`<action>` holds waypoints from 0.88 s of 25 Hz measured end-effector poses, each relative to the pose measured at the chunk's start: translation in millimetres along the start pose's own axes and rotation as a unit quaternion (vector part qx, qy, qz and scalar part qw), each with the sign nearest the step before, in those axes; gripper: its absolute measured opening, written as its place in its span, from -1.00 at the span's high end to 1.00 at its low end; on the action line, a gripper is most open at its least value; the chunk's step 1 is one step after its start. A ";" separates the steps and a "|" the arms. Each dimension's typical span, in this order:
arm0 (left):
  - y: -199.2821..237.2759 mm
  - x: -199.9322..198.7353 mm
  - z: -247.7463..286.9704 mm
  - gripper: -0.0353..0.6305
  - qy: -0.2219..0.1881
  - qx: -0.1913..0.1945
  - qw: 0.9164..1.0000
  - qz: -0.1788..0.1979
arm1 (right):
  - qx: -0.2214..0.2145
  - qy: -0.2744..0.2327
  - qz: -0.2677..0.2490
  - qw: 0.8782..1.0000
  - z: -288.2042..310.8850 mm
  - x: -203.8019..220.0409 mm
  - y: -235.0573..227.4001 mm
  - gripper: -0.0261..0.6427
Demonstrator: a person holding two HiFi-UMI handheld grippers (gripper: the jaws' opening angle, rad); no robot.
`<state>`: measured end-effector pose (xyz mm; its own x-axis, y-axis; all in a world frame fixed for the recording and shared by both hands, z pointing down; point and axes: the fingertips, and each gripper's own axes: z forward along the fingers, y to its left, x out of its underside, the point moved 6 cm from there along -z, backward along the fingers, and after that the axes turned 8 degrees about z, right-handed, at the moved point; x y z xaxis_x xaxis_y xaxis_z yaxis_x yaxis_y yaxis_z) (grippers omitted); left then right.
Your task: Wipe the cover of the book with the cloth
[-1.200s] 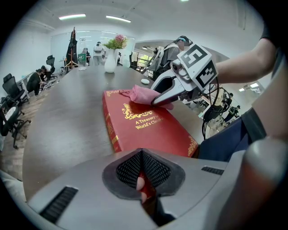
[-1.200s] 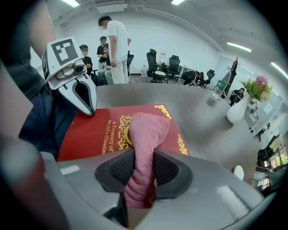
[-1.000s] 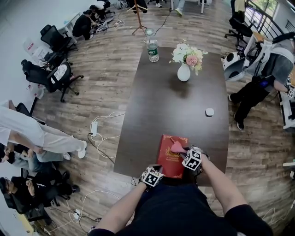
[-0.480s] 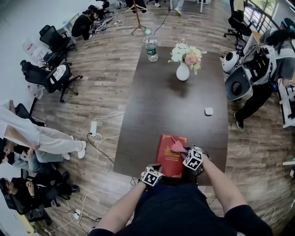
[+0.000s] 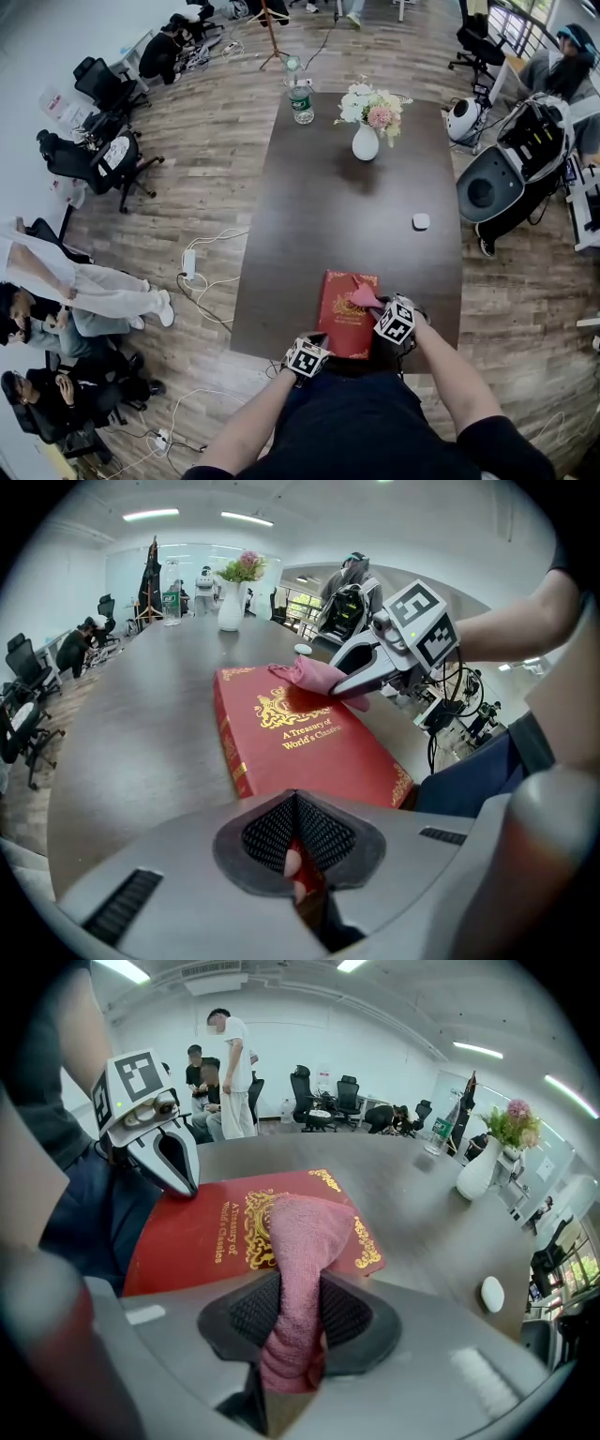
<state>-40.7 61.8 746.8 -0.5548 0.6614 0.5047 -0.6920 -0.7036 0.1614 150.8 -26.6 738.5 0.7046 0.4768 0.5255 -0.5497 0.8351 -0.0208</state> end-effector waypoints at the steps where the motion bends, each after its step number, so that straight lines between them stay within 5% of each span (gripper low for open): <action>1: -0.5 -0.8 0.0 0.91 0.000 0.001 1.000 0.000 | 0.001 0.000 0.002 1.000 -0.9 1.3 -0.8 0.58; 22: 5.1 -3.2 -6.7 0.91 0.004 -0.002 1.000 0.004 | 0.056 0.013 0.076 0.995 -31.8 67.3 -9.8 0.57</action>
<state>-45.5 57.9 740.3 -0.5640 0.6573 0.4998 -0.6890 -0.7082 0.1540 218.0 6.0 747.0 0.6202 0.6033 0.5014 -0.6963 0.7178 -0.0023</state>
